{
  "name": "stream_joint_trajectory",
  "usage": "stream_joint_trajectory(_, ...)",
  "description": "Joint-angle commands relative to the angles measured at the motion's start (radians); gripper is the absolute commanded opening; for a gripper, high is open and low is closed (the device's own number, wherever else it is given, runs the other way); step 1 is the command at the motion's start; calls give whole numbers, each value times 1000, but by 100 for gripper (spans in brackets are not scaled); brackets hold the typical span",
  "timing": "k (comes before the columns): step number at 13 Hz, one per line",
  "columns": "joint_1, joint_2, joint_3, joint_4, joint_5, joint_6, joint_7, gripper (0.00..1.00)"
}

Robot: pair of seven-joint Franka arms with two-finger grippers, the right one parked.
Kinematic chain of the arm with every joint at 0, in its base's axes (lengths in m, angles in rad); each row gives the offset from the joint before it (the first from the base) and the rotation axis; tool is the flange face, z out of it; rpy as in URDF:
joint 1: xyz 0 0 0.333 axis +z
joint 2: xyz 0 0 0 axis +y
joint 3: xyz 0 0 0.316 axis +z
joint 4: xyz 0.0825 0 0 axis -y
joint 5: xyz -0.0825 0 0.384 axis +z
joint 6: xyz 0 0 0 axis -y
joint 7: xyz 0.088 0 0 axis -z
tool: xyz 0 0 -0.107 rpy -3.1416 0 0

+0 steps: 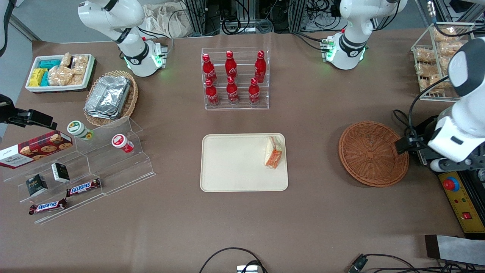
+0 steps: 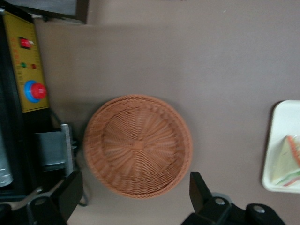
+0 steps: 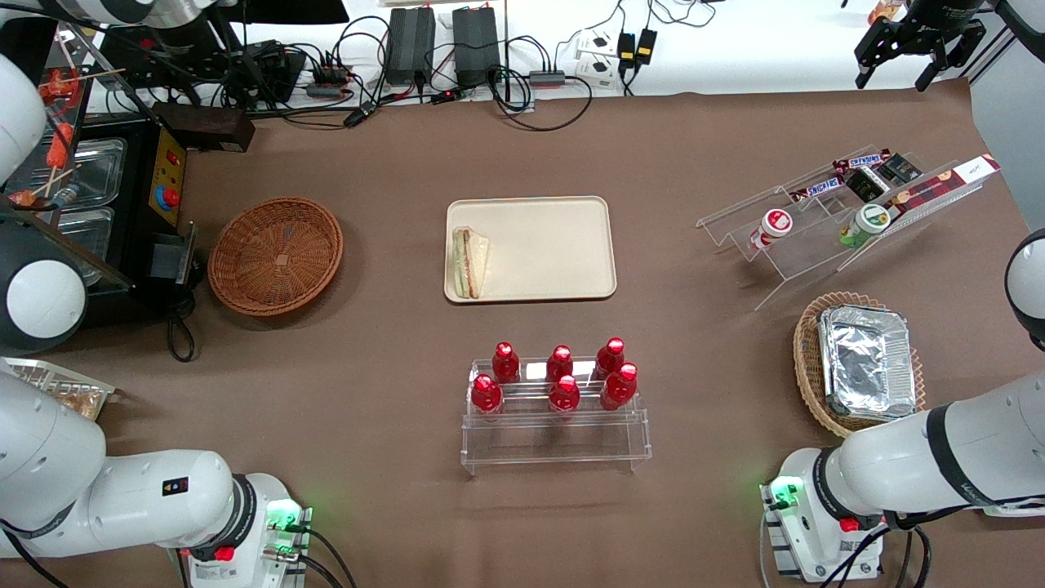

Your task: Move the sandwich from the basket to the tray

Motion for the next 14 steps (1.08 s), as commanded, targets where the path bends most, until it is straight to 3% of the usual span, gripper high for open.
stream_joint_trajectory(1, -30, -93, 92, -57, -34, -47, 132, 100)
stream_joint_trajectory(4, -30, -142, 129, -54, -34, -110, 193, 100)
stream_joint_trajectory(11, -45, -223, 120, -52, -59, -150, 183, 100)
stream_joint_trajectory(14, -57, -225, 118, -50, -105, -145, 145, 100)
